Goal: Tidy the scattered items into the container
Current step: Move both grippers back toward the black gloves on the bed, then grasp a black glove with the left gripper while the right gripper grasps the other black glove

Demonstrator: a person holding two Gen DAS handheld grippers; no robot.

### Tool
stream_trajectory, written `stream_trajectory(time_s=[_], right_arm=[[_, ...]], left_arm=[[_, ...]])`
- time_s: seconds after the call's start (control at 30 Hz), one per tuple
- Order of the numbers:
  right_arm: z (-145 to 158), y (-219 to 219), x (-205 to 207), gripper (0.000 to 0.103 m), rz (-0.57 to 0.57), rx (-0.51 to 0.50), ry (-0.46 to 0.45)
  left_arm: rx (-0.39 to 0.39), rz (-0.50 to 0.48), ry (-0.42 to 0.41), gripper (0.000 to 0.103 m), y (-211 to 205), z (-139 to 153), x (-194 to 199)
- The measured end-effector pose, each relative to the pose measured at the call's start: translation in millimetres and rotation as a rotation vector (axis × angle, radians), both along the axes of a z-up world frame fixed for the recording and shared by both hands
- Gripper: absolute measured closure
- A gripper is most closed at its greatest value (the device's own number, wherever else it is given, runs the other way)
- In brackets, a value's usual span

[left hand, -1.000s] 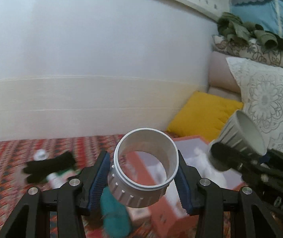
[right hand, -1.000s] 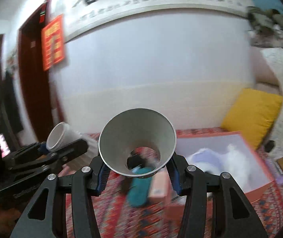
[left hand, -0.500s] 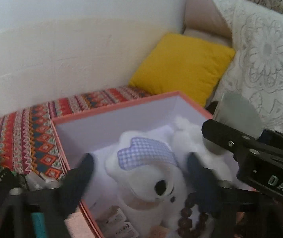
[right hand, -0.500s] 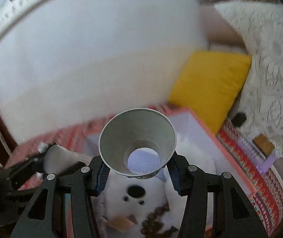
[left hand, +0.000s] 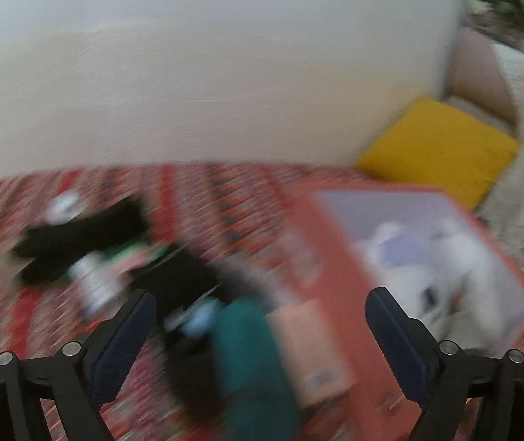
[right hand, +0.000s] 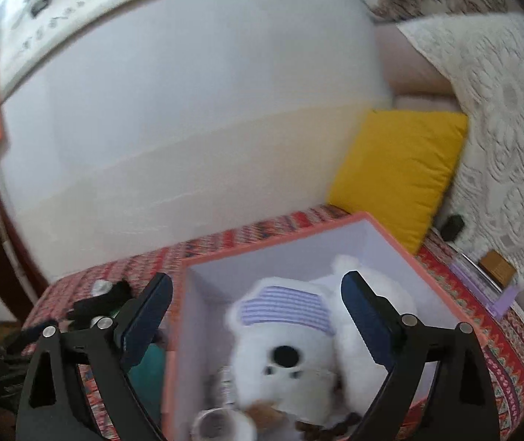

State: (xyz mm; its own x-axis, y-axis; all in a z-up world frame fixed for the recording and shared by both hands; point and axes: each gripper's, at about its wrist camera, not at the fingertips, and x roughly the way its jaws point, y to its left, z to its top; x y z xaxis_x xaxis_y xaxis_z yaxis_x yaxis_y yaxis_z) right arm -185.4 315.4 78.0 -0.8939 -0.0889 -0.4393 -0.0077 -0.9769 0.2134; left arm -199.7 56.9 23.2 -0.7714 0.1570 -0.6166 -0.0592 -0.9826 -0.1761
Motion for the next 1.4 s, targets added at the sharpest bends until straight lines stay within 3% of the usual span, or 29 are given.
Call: stream_trajectory(time_s=[0.3, 0.5, 0.7, 0.87, 0.97, 1.13, 1.4], right_arm=[[-8, -126, 17, 0.004, 0.266, 0.056, -0.062], [-42, -206, 21, 0.004, 0.374, 0.145, -0.149], [-75, -251, 5, 0.004, 0.403, 0.170, -0.245], [-92, -268, -24, 0.004, 0.393, 0.141, -0.311], [-99, -272, -47, 0.004, 0.387, 0.096, -0.345], [-114, -283, -83, 0.004, 0.349, 0.141, -0.371], [-132, -298, -117, 0.004, 0.347, 0.229, -0.335]], left_arm=[[0.028, 0.182, -0.150, 0.007, -93, -55, 72], [0.042, 0.238, -0.168, 0.007, -136, -75, 83], [0.052, 0.229, -0.117, 0.007, -171, -63, 38], [0.050, 0.167, -0.061, 0.007, -182, -50, -23], [0.019, 0.093, -0.060, 0.007, -176, -54, -62], [-0.058, -0.021, -0.070, 0.007, -164, -67, -124], [-0.033, -0.132, -0.112, 0.007, -151, -96, -184]])
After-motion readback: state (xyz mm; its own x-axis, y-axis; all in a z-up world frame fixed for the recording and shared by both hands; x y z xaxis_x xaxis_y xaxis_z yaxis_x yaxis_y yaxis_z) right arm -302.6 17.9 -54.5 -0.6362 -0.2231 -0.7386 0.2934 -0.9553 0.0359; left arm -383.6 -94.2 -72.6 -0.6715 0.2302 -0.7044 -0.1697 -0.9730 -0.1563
